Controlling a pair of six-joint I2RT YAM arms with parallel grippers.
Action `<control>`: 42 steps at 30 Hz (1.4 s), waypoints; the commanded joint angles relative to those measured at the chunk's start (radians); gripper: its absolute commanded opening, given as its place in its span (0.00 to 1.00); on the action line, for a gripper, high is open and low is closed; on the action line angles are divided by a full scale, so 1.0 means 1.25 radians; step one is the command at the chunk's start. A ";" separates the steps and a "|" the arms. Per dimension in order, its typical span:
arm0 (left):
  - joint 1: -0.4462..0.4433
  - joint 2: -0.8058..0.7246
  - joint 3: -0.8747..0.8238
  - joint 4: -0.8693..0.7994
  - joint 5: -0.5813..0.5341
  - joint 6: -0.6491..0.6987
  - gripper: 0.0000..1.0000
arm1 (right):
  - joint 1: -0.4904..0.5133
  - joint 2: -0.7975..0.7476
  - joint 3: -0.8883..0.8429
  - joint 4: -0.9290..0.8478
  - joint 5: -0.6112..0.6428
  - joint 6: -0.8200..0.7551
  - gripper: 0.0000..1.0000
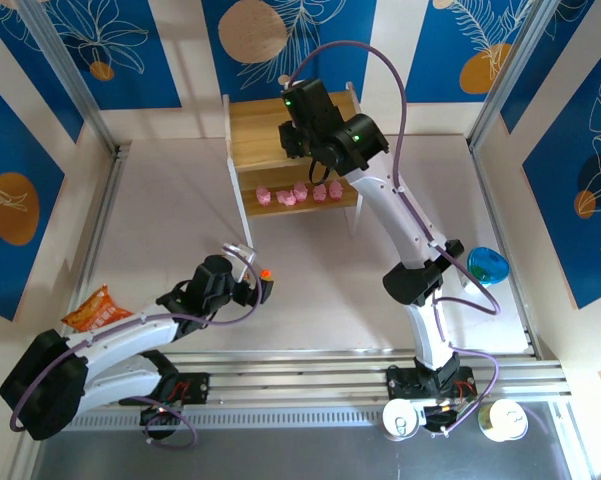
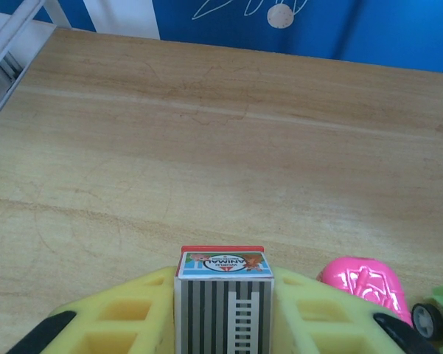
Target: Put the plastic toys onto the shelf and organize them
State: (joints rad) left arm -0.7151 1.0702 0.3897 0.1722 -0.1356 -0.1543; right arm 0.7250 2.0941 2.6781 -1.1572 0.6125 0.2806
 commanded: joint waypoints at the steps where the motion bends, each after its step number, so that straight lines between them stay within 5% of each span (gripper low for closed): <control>1: -0.007 0.003 0.022 0.008 -0.008 0.009 1.00 | -0.004 0.022 0.023 0.012 -0.021 -0.016 0.30; 30: -0.006 0.001 0.023 0.006 -0.014 0.009 1.00 | -0.004 0.015 0.060 0.050 -0.005 -0.058 0.46; 42: -0.006 -0.035 0.012 -0.008 -0.104 -0.012 1.00 | 0.045 -0.098 -0.036 0.086 0.045 -0.060 0.47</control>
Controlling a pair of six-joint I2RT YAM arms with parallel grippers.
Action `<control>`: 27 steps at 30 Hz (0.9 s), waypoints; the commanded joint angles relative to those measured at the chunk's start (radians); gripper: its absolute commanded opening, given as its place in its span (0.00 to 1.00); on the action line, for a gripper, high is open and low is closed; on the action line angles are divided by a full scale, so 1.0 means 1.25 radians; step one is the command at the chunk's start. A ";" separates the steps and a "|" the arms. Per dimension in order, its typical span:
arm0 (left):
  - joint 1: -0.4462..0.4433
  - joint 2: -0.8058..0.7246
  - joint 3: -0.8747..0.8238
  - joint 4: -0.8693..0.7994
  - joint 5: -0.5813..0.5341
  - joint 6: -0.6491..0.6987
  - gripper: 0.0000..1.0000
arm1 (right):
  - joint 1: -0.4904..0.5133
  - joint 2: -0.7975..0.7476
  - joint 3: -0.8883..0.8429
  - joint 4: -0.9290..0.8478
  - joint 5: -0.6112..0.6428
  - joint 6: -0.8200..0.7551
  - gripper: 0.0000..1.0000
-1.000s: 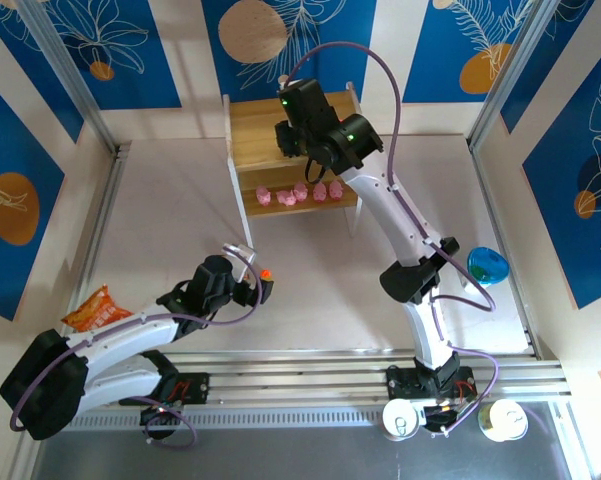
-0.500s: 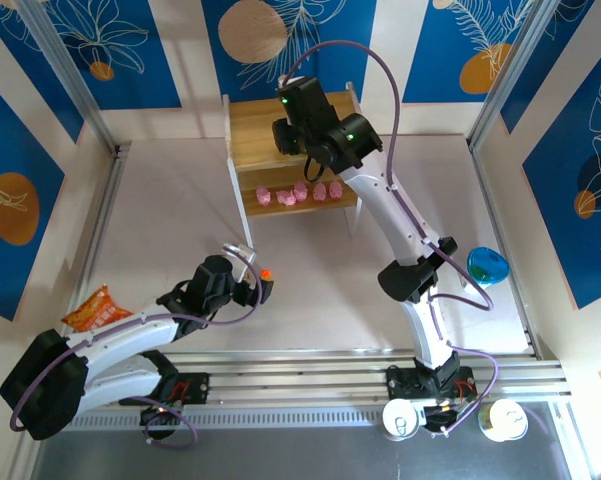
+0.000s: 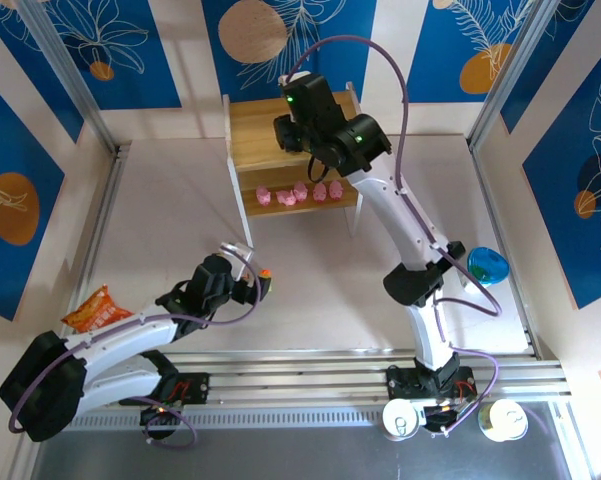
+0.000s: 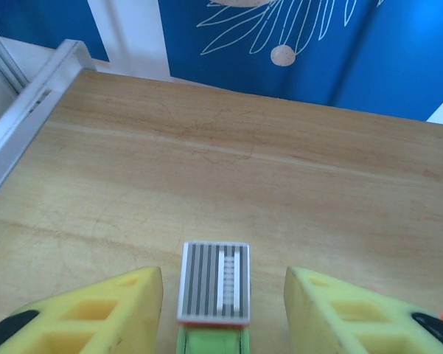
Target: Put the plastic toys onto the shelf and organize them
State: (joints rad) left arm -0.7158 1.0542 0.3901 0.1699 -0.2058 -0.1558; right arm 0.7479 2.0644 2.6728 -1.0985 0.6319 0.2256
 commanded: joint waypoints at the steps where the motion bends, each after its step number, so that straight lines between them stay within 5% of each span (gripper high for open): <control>1: -0.004 -0.027 0.010 -0.008 -0.055 -0.012 0.99 | 0.035 -0.090 -0.054 0.046 0.037 -0.015 0.47; 11: 0.009 -0.072 -0.001 -0.043 -0.128 -0.031 1.00 | 0.156 -0.262 -0.372 0.150 0.087 0.037 0.46; 27: 0.094 -0.030 0.011 -0.085 -0.088 -0.087 1.00 | 0.264 -0.356 -0.808 0.266 0.071 0.275 0.44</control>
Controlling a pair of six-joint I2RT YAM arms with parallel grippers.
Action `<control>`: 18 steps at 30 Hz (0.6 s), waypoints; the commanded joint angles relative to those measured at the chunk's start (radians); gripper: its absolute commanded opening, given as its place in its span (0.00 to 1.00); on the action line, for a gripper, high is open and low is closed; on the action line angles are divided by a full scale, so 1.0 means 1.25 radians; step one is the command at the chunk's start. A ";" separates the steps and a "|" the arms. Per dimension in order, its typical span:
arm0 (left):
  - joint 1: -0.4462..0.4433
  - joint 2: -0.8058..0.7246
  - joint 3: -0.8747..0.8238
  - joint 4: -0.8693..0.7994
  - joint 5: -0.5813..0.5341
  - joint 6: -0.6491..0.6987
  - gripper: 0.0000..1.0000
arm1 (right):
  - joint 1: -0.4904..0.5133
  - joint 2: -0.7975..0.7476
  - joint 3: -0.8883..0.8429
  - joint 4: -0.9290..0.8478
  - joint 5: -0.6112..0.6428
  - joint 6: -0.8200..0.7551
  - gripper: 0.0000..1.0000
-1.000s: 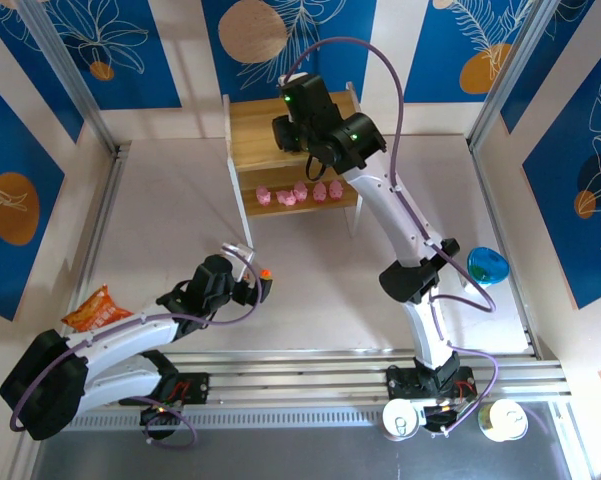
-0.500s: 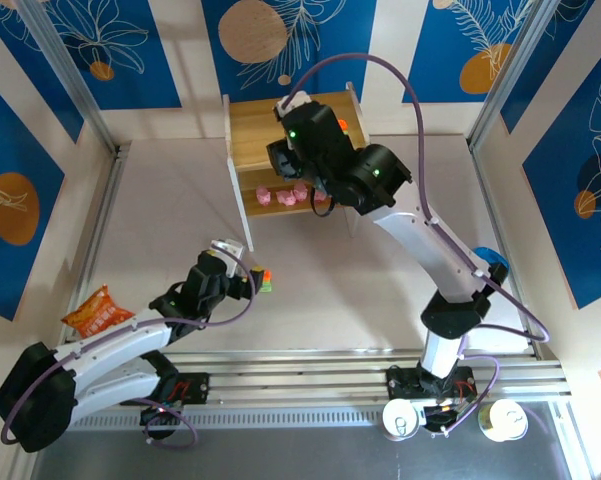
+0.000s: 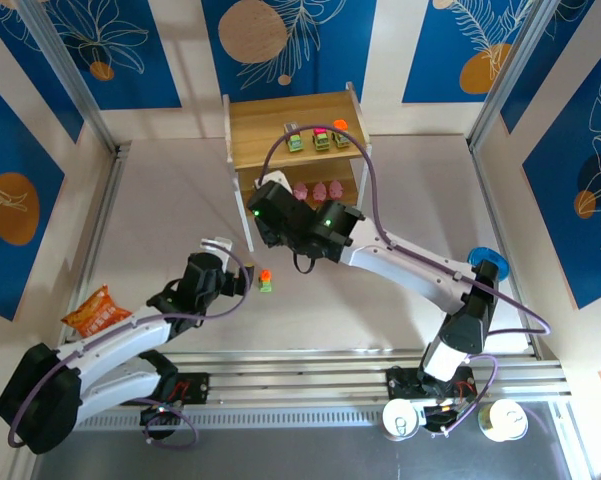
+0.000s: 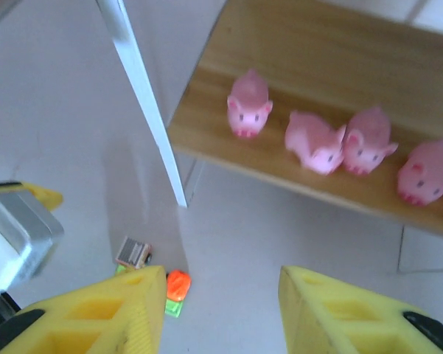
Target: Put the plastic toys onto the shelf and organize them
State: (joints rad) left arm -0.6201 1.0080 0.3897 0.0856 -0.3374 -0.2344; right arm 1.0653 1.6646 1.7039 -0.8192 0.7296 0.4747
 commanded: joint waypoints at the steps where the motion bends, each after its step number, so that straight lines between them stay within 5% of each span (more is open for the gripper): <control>1: 0.024 0.008 0.011 -0.020 0.023 -0.027 1.00 | 0.013 -0.036 -0.048 0.048 -0.011 0.088 0.44; 18: 0.112 0.050 0.004 -0.013 0.124 -0.091 1.00 | 0.034 0.063 -0.206 0.141 -0.107 0.250 0.45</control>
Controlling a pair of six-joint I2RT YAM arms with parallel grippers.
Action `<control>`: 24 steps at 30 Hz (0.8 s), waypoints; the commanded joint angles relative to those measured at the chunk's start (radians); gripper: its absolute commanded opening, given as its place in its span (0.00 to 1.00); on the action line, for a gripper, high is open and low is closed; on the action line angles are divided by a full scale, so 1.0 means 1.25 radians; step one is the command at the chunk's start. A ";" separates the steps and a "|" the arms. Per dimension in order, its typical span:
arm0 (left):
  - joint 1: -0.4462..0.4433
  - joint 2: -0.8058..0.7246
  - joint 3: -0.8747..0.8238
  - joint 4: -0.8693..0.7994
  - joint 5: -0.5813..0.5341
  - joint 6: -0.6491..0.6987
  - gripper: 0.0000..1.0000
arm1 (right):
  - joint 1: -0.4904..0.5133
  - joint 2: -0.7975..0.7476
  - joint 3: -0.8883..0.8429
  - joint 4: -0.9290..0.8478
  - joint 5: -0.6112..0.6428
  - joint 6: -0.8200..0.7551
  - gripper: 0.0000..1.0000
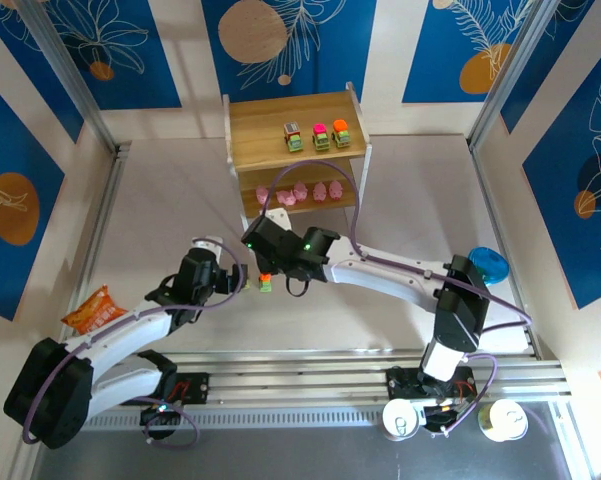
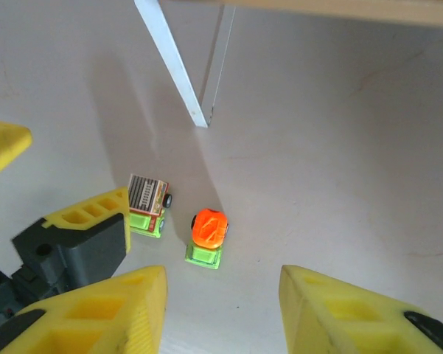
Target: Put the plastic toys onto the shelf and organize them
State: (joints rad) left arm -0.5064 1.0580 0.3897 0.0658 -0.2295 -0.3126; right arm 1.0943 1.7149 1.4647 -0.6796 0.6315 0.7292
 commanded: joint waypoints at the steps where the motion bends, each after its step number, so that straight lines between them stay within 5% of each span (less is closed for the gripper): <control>1: 0.028 0.013 0.002 0.005 0.048 -0.033 1.00 | 0.011 0.028 -0.018 0.033 -0.031 0.051 0.45; 9: 0.103 0.023 -0.017 0.026 0.128 -0.077 1.00 | 0.019 0.099 -0.042 0.071 -0.063 0.091 0.48; 24: 0.124 -0.008 -0.032 0.023 0.126 -0.086 1.00 | 0.029 0.209 -0.033 0.092 -0.057 0.134 0.53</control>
State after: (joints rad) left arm -0.3645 1.0718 0.3641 0.0738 -0.0849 -0.4110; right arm 1.1259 1.9625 1.4235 -0.5835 0.5671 0.8604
